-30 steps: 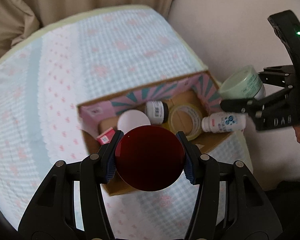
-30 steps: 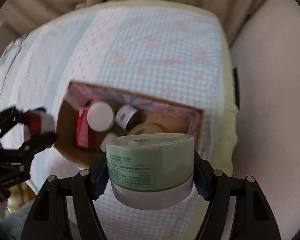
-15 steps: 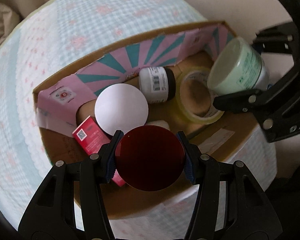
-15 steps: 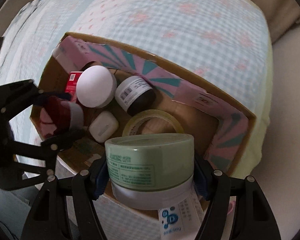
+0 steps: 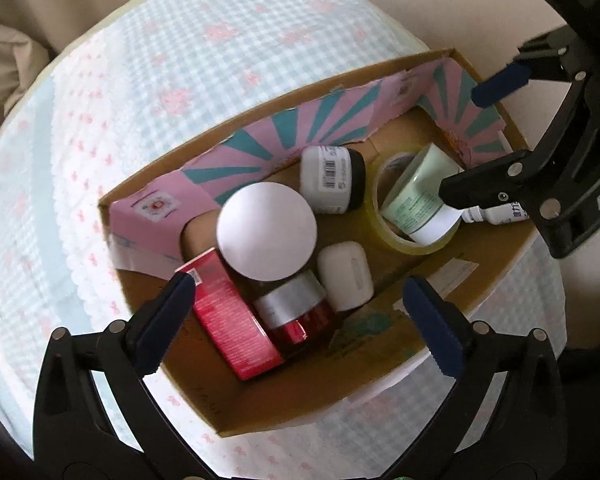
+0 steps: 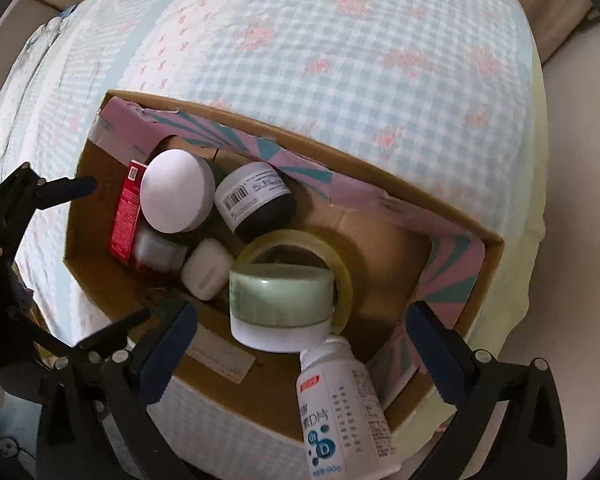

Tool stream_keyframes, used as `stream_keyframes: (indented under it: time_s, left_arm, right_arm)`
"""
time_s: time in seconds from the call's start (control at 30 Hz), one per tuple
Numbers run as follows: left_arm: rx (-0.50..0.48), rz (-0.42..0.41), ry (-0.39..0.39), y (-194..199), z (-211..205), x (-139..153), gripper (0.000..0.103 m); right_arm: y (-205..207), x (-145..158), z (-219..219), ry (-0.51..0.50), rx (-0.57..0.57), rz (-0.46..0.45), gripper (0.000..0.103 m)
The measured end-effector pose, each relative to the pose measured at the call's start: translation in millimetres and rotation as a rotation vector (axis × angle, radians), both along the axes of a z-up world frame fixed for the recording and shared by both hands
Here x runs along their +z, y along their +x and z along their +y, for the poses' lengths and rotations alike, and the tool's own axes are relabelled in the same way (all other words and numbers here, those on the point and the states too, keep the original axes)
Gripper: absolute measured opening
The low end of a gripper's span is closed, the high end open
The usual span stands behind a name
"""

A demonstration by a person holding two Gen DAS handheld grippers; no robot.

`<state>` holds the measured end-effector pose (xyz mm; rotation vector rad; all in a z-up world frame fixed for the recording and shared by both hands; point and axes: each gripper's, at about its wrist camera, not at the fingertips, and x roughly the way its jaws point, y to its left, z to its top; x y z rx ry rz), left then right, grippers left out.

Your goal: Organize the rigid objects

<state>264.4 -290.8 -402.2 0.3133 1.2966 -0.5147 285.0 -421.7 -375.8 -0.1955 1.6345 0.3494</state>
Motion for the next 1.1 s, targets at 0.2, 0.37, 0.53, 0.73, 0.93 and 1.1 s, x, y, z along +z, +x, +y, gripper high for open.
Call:
stream_keyframes:
  time_s: [0.2,0.37,0.53,0.73,0.93,1.1]
  left_arm:
    - [0.010,-0.012,-0.002,2,8,7,0.103]
    - [0.010,-0.028,-0.011,1,9,21,0.103]
    - [-0.002,-0.049,-0.020,-4,16,44,0.103]
    - [0.003,-0.101,-0.059,-15,30,84,0.103]
    - [0.021,-0.176,-0.113,-29,57,133,0.103]
    - [0.053,-0.252,-0.146,-45,96,185,0.103]
  right_arm:
    - [-6,7,-2,-0.006,-0.046,-0.014,0.103]
    - [-14,16,0,-0.007,-0.076,-0.026,0.103]
    - [-20,31,6,0.004,-0.117,-0.050,0.103]
    - [-33,66,19,0.003,-0.137,-0.101,0.103]
    - [-50,113,45,0.001,-0.147,-0.175,0.103]
    - [-67,164,78,0.014,-0.146,-0.263,0.103]
